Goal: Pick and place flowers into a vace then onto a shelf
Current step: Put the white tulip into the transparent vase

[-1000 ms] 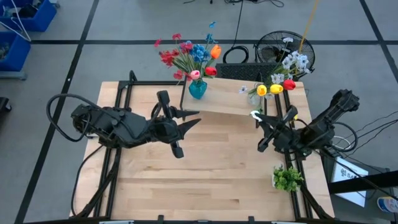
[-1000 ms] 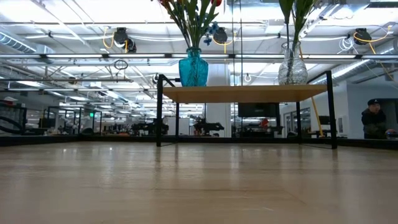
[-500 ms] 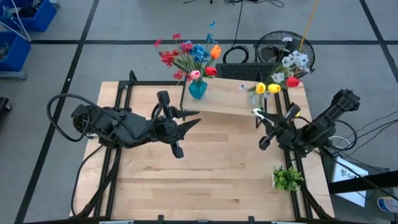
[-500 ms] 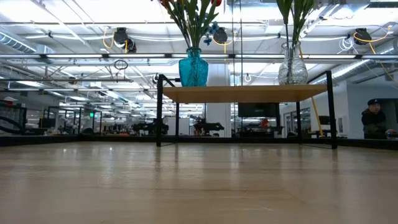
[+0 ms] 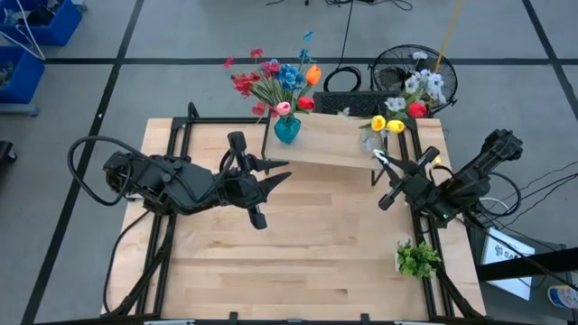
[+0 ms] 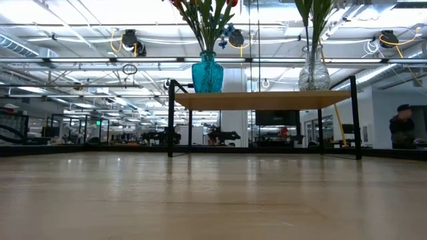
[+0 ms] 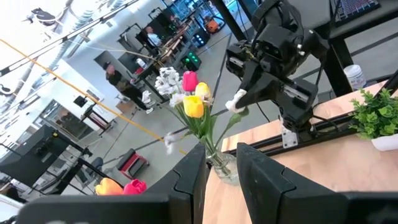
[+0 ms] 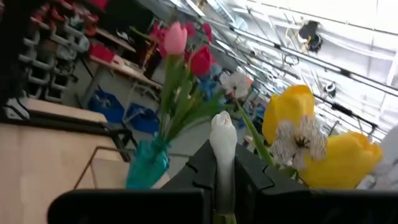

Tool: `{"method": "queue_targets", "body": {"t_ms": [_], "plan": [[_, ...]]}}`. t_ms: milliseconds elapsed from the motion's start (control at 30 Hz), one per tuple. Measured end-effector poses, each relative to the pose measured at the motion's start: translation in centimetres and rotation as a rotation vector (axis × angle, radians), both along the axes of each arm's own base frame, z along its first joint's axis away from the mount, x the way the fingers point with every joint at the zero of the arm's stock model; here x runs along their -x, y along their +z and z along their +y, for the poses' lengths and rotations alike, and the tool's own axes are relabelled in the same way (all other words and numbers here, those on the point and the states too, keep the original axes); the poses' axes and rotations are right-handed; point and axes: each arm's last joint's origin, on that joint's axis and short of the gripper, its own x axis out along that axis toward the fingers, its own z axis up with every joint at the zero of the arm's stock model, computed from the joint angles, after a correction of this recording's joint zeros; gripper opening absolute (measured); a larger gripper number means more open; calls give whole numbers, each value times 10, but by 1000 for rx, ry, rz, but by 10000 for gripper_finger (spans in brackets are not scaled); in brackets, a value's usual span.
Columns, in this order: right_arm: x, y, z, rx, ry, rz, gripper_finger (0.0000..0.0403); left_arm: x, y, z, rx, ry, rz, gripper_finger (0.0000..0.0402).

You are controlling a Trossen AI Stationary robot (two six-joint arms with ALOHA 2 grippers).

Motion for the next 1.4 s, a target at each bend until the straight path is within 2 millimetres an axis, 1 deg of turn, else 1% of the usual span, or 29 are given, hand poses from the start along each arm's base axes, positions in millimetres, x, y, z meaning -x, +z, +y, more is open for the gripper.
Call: {"method": "queue_targets", "body": {"t_ms": [200, 300, 633, 833, 967, 1167, 1267, 1400], "plan": [[0, 0, 0, -16, -15, 3, 21, 0, 0, 0, 1, 1, -3, 97], [0, 0, 0, -21, -18, 1, 32, 0, 0, 0, 3, 1, -4, 97], [1, -1, -2, -65, -55, 1, 112, 0, 0, 0, 53, 8, -26, 97], [3, 0, 2, -66, -27, -6, 150, 0, 1, 0, 58, 9, -29, 97], [5, 2, 4, -43, 33, -38, 166, 0, 1, 0, 58, 9, -29, 97], [10, 10, 1, 5, 30, -39, 177, 0, 1, 0, 58, 9, -29, 97], [10, 12, 0, 38, 42, -45, 174, 0, 1, 0, 58, 9, -29, 97], [10, 13, 1, 126, 60, -19, 165, 0, 1, 0, 60, 9, -30, 97]]}}
